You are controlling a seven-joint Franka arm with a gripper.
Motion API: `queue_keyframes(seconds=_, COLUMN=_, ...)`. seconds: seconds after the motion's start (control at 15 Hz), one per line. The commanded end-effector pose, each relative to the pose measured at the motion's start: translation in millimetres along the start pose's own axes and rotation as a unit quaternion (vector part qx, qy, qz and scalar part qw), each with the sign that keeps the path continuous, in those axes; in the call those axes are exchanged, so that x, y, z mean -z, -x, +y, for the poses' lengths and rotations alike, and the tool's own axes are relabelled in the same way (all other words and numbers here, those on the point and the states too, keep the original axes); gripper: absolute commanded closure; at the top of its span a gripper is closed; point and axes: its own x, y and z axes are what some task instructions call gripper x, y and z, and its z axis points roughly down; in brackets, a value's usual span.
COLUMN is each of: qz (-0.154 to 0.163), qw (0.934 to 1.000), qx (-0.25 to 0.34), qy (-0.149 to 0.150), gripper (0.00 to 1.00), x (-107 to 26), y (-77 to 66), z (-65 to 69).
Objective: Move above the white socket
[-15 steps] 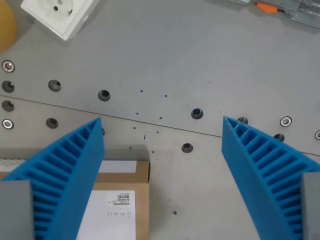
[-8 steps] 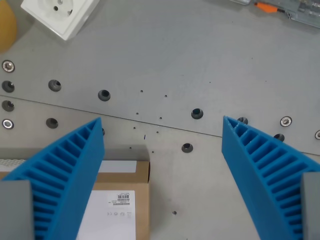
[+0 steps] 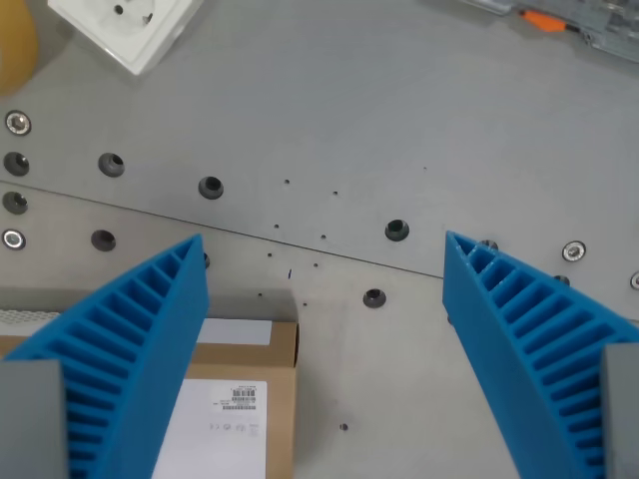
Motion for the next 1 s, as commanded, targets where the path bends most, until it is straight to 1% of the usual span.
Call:
queue_keyframes(seconds=0.07, qz=0.025, qw=0.9968, qx=0.075, qy=0.007, gripper=0.00, x=-10.2, y=-3.9, z=-6.2)
queue_keyframes(seconds=0.47, qz=0.043, qw=0.9890, qx=0.141, qy=0.012, gripper=0.00, x=-32.8, y=-10.7, z=-20.6)
queue_keyframes(seconds=0.6, qz=0.049, qw=0.9852, qx=0.164, qy=0.015, gripper=0.00, x=-41.7, y=-13.1, z=-26.2)
queue_keyframes(seconds=0.87, qz=0.049, qw=0.9760, qx=0.211, qy=0.017, gripper=0.00, x=-59.6, y=-19.5, z=-38.6)
queue_keyframes(seconds=1.0, qz=0.043, qw=0.9715, qx=0.232, qy=0.017, gripper=0.00, x=-67.3, y=-23.2, z=-44.3)
